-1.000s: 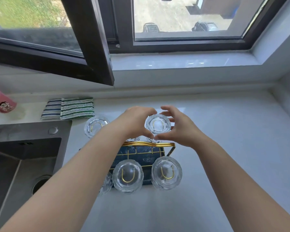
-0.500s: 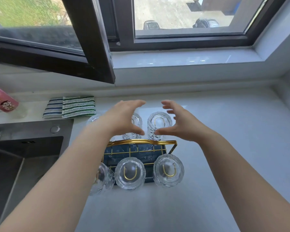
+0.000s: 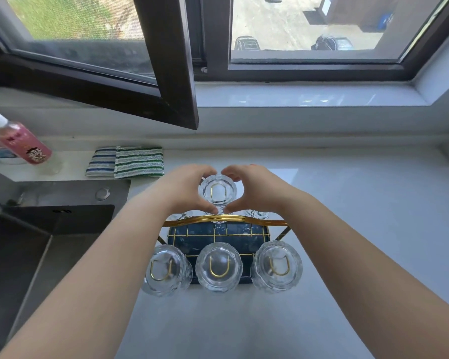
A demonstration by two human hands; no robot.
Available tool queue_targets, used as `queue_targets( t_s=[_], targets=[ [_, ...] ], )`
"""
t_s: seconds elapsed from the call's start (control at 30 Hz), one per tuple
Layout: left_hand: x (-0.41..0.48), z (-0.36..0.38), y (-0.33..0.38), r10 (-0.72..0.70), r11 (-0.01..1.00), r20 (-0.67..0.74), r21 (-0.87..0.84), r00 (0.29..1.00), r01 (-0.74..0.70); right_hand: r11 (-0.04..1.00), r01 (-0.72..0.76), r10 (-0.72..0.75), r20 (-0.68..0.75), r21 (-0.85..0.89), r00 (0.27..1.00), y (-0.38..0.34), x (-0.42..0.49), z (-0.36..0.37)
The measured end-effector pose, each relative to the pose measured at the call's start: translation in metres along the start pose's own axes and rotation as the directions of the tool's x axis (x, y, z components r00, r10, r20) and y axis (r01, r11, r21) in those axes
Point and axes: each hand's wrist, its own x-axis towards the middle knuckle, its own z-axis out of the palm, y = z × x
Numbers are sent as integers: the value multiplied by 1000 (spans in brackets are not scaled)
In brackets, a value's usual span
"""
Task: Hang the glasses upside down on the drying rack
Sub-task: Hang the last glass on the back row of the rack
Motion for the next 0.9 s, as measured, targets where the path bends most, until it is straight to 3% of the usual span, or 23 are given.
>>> queue_targets(
  t_s=[0.3, 0.47, 0.67, 0.9],
  targets=[
    [-7, 0, -12, 13, 1000, -8, -26, 1000, -13, 999, -16, 15, 22, 44, 1000, 1, 1, -2],
    [-30, -15, -52, -122, 987, -63, -116, 991, 114, 993, 62, -60, -19, 102, 998, -14, 5, -4],
    [-40, -13, -66, -168, 965, -63, -215, 984, 151, 988, 153, -151, 43, -34, 988, -39, 25, 11],
    [-40, -9, -67, -183, 957, -123, -250, 975, 148, 982, 155, -146, 90, -111, 985, -48, 39, 19]
  ],
)
